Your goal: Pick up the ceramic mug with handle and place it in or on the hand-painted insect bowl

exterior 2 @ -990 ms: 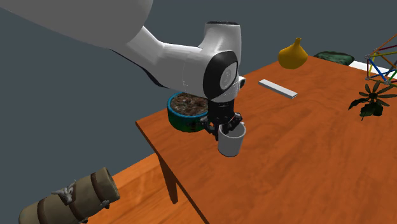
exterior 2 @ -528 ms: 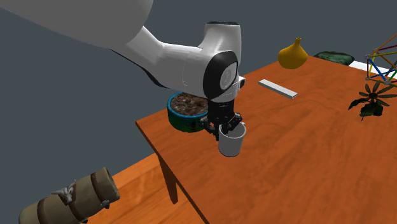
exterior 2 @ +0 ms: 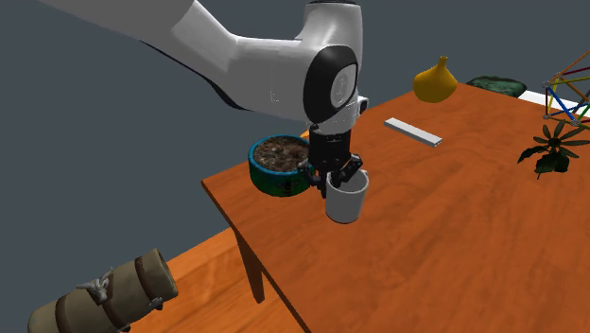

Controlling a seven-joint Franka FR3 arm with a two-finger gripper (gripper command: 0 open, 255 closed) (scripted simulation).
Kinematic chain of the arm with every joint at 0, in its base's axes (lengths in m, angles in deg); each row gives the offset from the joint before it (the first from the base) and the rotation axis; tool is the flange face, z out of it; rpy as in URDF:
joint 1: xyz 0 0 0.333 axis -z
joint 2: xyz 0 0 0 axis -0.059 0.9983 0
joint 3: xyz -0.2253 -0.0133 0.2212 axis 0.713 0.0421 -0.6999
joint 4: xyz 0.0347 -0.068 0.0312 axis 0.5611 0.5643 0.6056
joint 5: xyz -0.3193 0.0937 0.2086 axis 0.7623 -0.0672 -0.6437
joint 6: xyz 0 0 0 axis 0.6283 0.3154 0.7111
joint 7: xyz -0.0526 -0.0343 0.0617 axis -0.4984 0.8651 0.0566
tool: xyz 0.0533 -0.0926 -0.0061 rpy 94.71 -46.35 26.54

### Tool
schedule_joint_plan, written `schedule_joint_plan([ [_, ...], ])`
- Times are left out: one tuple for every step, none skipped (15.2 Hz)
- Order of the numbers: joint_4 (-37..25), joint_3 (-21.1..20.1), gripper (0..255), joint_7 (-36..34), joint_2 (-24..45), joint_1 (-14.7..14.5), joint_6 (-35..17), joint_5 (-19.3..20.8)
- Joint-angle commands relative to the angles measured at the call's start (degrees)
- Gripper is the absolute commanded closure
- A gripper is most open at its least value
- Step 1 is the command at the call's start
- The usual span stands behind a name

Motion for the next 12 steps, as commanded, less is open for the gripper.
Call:
schedule_joint_plan([
  [-0.5,0.2,255,-0.2,-1.0,-0.1,1.4,0.4],
  [-0.8,0.3,255,-0.2,-1.4,-0.2,2.0,0.6],
  [-1.0,0.4,255,-0.3,-1.8,-0.3,2.7,0.7],
  [-1.3,0.4,255,-0.4,-2.1,-0.3,3.3,0.9],
  [-1.6,0.5,255,-0.5,-2.5,-0.4,4.0,1.1],
  [-1.9,0.6,255,-0.5,-2.9,-0.4,4.6,1.2],
  [-2.2,0.7,255,-0.6,-3.2,-0.5,5.3,1.4],
  [-2.6,0.7,255,-0.7,-3.6,-0.5,5.9,1.5],
  [-2.9,0.8,255,-0.7,-3.9,-0.6,6.6,1.7],
  [-3.3,0.8,255,-0.8,-4.2,-0.6,7.3,1.8],
  [-3.6,0.9,255,-0.8,-4.6,-0.6,7.9,1.9],
  [-4.0,0.9,255,-0.9,-4.9,-0.7,8.6,2.1],
])
